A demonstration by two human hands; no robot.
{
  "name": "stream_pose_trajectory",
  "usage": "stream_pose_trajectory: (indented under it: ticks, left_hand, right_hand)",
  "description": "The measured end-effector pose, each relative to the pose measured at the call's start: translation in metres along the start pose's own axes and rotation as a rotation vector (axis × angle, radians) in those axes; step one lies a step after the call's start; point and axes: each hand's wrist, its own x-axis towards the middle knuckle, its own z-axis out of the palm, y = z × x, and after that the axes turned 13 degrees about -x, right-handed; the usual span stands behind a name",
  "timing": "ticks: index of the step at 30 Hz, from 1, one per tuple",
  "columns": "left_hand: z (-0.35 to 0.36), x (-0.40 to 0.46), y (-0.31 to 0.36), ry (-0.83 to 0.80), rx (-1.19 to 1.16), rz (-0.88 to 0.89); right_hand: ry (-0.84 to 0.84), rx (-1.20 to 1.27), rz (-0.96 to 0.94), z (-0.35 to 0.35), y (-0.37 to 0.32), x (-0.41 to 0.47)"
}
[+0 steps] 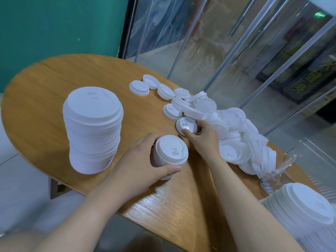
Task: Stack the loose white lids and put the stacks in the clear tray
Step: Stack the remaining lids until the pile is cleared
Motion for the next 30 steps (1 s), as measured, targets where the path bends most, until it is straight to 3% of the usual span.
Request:
stream_pose_trajectory:
  ticks: [9,19,26,30]
  left_hand:
    - [0.0,0.0,0.0,-0.007,-0.012,-0.007]
    - [-0.002,-0.001,-0.004,-0.001,-0.032,-0.021]
    - [-0.001,-0.001,-0.001,0.005,-0.067,-0.026]
    - [0.002,-0.007,-0.001,0.029,-0.097,-0.021]
  right_hand:
    - [-0.032,-0.125,0.008,0.012,-0.009,0.003]
    - [-0.116,0.168,0.02,-0.039,-0.026,-0.027]
    - [-0.239,0.336,-0.169,-0.082,-0.038,-0.063]
    - [-0.323,0.3,-0.286,-0.088,-0.042,-0.082]
